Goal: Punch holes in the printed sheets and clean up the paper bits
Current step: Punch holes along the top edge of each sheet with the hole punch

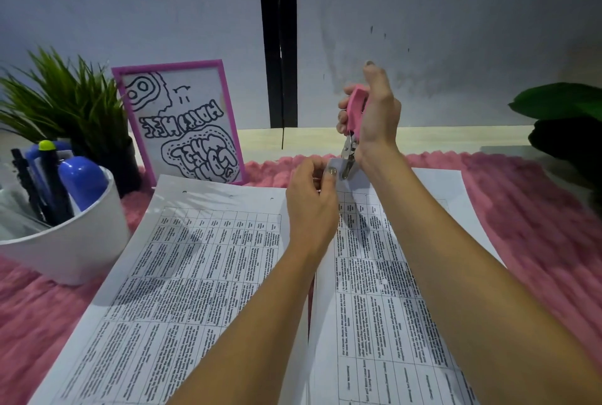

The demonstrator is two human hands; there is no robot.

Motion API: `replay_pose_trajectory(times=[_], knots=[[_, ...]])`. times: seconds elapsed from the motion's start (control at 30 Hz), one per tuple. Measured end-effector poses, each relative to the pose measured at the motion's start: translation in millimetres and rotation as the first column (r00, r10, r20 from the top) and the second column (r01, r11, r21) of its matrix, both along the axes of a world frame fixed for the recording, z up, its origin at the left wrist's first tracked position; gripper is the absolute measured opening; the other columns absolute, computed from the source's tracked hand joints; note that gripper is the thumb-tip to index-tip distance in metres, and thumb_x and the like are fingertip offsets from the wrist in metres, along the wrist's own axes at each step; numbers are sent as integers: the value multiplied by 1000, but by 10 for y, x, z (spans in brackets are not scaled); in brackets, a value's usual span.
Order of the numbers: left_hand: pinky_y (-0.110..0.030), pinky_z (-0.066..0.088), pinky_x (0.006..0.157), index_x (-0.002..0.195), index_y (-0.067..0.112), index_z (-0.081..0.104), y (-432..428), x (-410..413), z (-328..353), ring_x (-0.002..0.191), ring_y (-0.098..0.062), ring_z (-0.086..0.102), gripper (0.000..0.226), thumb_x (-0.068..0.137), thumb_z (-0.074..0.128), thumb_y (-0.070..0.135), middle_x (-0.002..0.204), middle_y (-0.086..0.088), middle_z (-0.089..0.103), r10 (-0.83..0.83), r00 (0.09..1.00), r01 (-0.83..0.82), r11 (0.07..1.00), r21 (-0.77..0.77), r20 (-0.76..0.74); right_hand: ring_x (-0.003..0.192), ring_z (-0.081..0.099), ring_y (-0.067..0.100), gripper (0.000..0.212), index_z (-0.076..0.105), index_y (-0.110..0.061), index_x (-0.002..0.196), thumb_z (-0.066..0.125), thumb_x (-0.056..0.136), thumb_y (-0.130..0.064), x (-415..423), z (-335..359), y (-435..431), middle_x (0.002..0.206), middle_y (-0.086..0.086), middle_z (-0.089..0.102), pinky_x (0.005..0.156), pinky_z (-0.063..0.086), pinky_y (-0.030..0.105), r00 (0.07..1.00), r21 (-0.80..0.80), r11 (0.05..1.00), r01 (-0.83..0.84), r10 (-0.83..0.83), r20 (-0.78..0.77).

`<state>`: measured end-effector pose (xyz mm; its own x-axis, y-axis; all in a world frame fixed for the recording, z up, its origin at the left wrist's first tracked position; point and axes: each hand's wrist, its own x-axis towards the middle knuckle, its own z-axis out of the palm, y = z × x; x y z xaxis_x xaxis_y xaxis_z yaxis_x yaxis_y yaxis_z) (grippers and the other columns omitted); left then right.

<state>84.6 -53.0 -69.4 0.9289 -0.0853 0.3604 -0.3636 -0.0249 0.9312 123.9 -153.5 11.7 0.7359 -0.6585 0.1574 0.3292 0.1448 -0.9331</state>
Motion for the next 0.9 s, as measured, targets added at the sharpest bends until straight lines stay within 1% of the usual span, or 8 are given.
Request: replay_pose_trajectory(times=[0.1, 0.23, 0.37, 0.47, 0.57, 0.63, 0.73, 0.9], knots=[[-42, 50, 74, 89, 12, 61, -6, 14, -12, 84, -27, 57, 12, 97, 58, 21, 85, -5, 63, 13, 1000, -14, 1000, 14, 10, 53, 56, 16, 44, 66, -4, 87, 51, 95, -44, -2, 10, 5, 66, 8, 63, 52, 48, 26, 1000, 31, 1000, 7, -7, 0], [-34, 48, 69, 89, 12, 63, -5, 4, -11, 83, -25, 57, 10, 96, 60, 18, 84, -4, 64, 14, 1000, -14, 1000, 7, 22, 52, 56, 15, 41, 64, -7, 81, 49, 96, -43, -24, 14, 17, 64, 6, 62, 51, 47, 25, 1000, 22, 1000, 0, 0, -17], [-39, 49, 70, 87, 14, 64, -14, 30, -43, 81, -22, 57, 9, 95, 62, 18, 82, 0, 64, 18, 1000, -18, 1000, 5, 23, 51, 55, 14, 40, 63, -8, 79, 48, 97, -40, -32, 18, 36, 63, 6, 61, 49, 46, 24, 1000, 8, 1000, 4, -4, -27], [-42, 51, 70, 86, 15, 64, -19, 54, -70, 80, -22, 57, 8, 94, 63, 15, 82, -1, 64, 19, 1000, -19, 1000, 8, 25, 50, 52, 16, 36, 61, -7, 77, 50, 95, -36, -40, 28, 35, 61, 6, 59, 47, 42, 24, 1000, 43, 999, 6, -6, -10], [-39, 50, 67, 84, 16, 66, -11, 60, -68, 77, -21, 57, 9, 92, 66, 18, 82, -3, 64, 26, 999, -26, 1000, -1, 32, 48, 49, 17, 31, 59, -7, 74, 51, 93, -30, -61, 36, 41, 59, 6, 56, 46, 39, 23, 1000, 71, 997, 9, -10, 5], [-42, 51, 68, 83, 16, 66, -8, 59, -63, 78, -23, 58, 10, 92, 67, 22, 82, -5, 65, 27, 999, -27, 1000, -7, 35, 48, 48, 17, 29, 59, -7, 72, 51, 92, -27, -72, 34, 53, 59, 6, 56, 46, 39, 23, 1000, 74, 997, 13, -14, 14], [-47, 53, 70, 84, 15, 68, -8, 66, -72, 78, -25, 59, 12, 92, 67, 24, 83, -6, 65, 31, 999, -31, 999, -8, 23, 47, 48, 17, 28, 58, -8, 70, 50, 92, -24, -69, 27, 60, 58, 6, 56, 45, 39, 24, 999, 58, 998, 32, -33, 20], [-46, 55, 73, 89, 15, 70, -6, 65, -82, 81, -25, 63, 6, 92, 68, 19, 87, -7, 67, 21, 1000, -21, 1000, 7, 1, 44, 45, 18, 29, 56, -9, 65, 49, 91, -19, -55, 9, 39, 56, 6, 53, 44, 36, 23, 999, 65, 997, 45, -47, 27]])
